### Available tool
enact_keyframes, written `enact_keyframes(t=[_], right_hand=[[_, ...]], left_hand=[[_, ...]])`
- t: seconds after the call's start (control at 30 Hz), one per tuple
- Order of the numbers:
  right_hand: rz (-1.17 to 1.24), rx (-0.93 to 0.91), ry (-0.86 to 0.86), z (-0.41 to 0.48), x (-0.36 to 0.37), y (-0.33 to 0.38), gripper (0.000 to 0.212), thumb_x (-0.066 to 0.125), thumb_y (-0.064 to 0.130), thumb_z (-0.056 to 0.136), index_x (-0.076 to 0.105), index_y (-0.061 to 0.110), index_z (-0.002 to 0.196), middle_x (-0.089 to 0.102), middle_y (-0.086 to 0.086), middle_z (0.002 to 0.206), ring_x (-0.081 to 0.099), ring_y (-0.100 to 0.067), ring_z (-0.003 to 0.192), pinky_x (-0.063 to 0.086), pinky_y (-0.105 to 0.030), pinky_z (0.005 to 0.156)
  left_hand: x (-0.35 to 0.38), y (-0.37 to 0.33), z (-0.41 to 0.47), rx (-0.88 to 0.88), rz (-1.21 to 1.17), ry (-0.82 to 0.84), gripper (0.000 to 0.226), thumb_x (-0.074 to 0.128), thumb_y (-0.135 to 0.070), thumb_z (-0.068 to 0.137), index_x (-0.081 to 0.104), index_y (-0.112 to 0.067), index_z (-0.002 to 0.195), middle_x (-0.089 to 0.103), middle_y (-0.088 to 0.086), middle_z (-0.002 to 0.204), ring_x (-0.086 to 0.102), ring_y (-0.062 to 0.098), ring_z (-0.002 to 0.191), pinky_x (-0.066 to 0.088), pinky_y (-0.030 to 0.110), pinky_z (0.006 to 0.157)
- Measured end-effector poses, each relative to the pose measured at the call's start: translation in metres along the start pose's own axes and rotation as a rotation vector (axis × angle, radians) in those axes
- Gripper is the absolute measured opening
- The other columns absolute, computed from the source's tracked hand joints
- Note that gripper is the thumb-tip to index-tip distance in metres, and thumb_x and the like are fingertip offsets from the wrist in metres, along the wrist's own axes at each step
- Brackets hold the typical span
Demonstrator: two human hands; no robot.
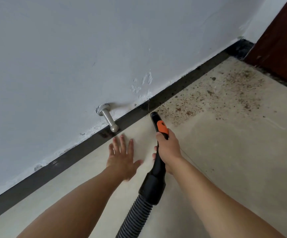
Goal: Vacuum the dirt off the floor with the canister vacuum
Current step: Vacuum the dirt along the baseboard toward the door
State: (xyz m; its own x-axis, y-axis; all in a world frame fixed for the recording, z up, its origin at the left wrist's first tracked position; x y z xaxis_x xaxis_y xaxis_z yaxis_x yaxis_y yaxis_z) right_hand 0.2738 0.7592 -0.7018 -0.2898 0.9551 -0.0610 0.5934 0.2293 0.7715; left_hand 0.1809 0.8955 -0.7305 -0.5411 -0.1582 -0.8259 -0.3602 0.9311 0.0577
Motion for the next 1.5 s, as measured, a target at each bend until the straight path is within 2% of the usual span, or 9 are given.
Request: enact_keyframes(t=[0.17,0.27,0.47,0.67,1.0,1.1,1.2,1.33,1.5], right_hand=[[-0.096,-0.043,0.099,-0.008,0.020,0.001,0.044,0.052,0.036,0.100,0.041,0.034,0.143,0.060,-0.004,0.090,0.060,-0.020,0.067,0.060,-0.045,0.069],[0.000,-0.035,-0.012,0.007,-0.002,0.007,0.045,0.051,0.033,0.101,0.041,0.032,0.145,0.057,-0.008,0.083,0.054,-0.022,0.059,0.053,-0.034,0.053],[-0.064,-0.020,-0.098,-0.025,-0.042,-0.016,0.048,0.051,0.034,0.103,0.036,0.037,0.148,0.056,-0.010,0.076,0.052,-0.023,0.051,0.048,-0.028,0.049],[-0.027,0.013,-0.207,-0.057,-0.110,-0.030,0.047,0.053,0.031,0.102,0.039,0.035,0.147,0.054,-0.010,0.075,0.050,-0.022,0.050,0.046,-0.026,0.044],[-0.085,-0.019,0.004,0.031,-0.031,0.028,0.039,0.051,0.032,0.100,0.045,0.026,0.138,0.054,-0.012,0.094,0.054,-0.024,0.058,0.049,-0.027,0.046],[-0.128,-0.033,-0.009,0.038,-0.029,0.029,0.045,0.050,0.034,0.099,0.041,0.029,0.143,0.055,-0.010,0.089,0.054,-0.020,0.047,0.055,-0.035,0.050],[-0.183,-0.049,-0.017,0.033,-0.026,0.030,0.049,0.048,0.037,0.100,0.034,0.034,0.147,0.057,-0.005,0.084,0.056,-0.018,0.047,0.062,-0.049,0.066],[-0.103,-0.033,-0.007,0.011,-0.036,0.012,0.048,0.051,0.034,0.101,0.037,0.035,0.147,0.057,-0.006,0.079,0.055,-0.017,0.051,0.054,-0.033,0.049],[0.038,-0.031,-0.263,-0.005,-0.127,-0.007,0.048,0.053,0.030,0.102,0.038,0.035,0.147,0.054,-0.009,0.072,0.049,-0.019,0.048,0.045,-0.027,0.044]], left_hand=[[0.000,0.003,-0.003,-0.033,-0.056,-0.131,0.079,-0.007,-0.066,0.089,-0.032,-0.017,0.145,-0.044,0.020,0.145,-0.037,0.044,0.134,-0.011,0.056,0.116],[-0.002,0.002,-0.005,-0.031,-0.117,-0.235,0.076,-0.007,-0.064,0.090,-0.028,-0.019,0.147,-0.041,0.018,0.148,-0.038,0.041,0.135,-0.013,0.054,0.116],[0.000,0.015,-0.004,-0.045,-0.158,-0.421,0.071,0.007,-0.063,0.096,-0.004,-0.025,0.154,-0.018,0.015,0.159,-0.023,0.034,0.145,-0.007,0.050,0.118],[-0.002,0.012,-0.004,-0.051,-0.162,-0.431,0.072,0.004,-0.061,0.094,0.000,-0.024,0.155,-0.016,0.014,0.159,-0.022,0.033,0.145,-0.009,0.046,0.118],[-0.016,-0.026,0.007,-0.322,-0.336,-0.467,0.073,0.005,-0.050,0.094,0.009,-0.006,0.154,-0.005,0.022,0.160,-0.008,0.034,0.148,-0.009,0.047,0.119],[-0.013,-0.027,0.006,-0.317,-0.333,-0.482,0.071,0.007,-0.049,0.096,0.008,-0.007,0.153,-0.006,0.021,0.160,-0.009,0.032,0.148,-0.012,0.045,0.119],[-0.014,-0.025,0.005,-0.312,-0.317,-0.492,0.075,0.010,-0.050,0.093,0.018,-0.006,0.153,0.002,0.021,0.160,-0.003,0.032,0.149,-0.009,0.046,0.119],[-0.011,-0.023,0.006,-0.307,-0.317,-0.475,0.074,0.012,-0.050,0.094,0.021,-0.004,0.151,0.006,0.019,0.160,-0.002,0.032,0.149,-0.006,0.047,0.120],[-0.015,-0.024,0.007,-0.302,-0.306,-0.491,0.074,0.015,-0.049,0.093,0.027,-0.004,0.150,0.012,0.018,0.160,0.003,0.033,0.149,-0.006,0.046,0.119]])
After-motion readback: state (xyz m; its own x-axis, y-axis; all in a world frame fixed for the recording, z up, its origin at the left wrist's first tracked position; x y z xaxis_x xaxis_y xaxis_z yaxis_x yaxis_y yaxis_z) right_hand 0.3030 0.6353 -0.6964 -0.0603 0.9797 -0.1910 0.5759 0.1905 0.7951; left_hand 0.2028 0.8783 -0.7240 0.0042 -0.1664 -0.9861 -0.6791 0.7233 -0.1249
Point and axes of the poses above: each hand's wrist, its own z-axis towards the middle knuckle, its own x-axis out of the palm, y = z × x, the point moved 10 cm from there along z, towards the middle knuckle
